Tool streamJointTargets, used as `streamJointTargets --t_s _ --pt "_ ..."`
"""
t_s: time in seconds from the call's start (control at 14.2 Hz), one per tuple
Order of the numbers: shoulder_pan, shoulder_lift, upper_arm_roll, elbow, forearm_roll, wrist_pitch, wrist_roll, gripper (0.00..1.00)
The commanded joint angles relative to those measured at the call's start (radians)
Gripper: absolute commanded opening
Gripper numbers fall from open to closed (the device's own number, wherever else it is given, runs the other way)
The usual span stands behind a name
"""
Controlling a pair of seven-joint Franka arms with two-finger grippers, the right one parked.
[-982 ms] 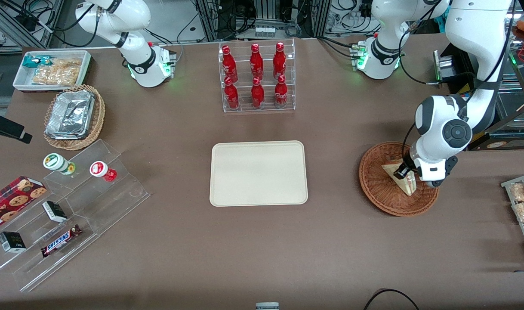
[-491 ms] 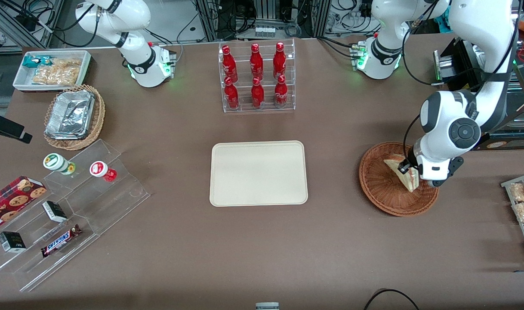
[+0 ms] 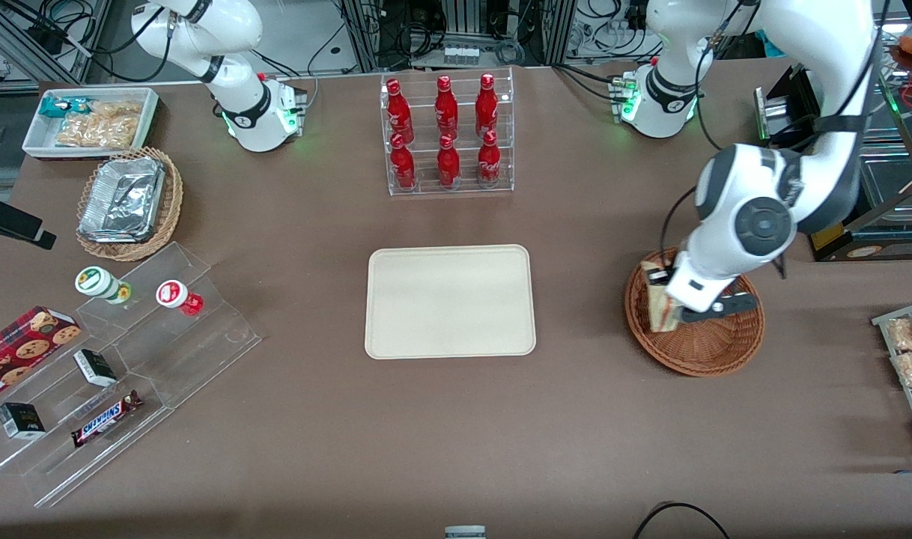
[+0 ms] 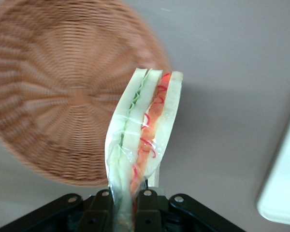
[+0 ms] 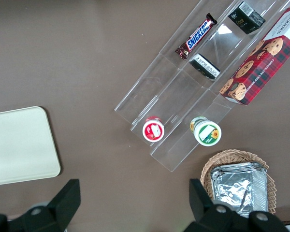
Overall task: Place sandwich from basket to tray
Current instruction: 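Lift the sandwich and carry it with the left gripper over the cream tray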
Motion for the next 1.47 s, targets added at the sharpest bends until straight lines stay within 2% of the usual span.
streamJointTargets --t_s 0.0,0.77,0.98,1.19,1.4 --pt "-0.074 0.107 -0.04 0.133 0.002 -0.027 -0.073 0.0" --pt "-0.43 0.449 -0.035 0.555 0.009 -0.024 -0.5 0.0" --pt "-0.499 0.523 -0.031 0.644 0.011 -0.024 -0.544 0.0" --pt "-0.539 0.583 -0.031 0.705 0.075 -0.024 -0.6 0.0" --pt "-0.565 0.633 -0.031 0.756 0.097 -0.028 -0.601 0.0"
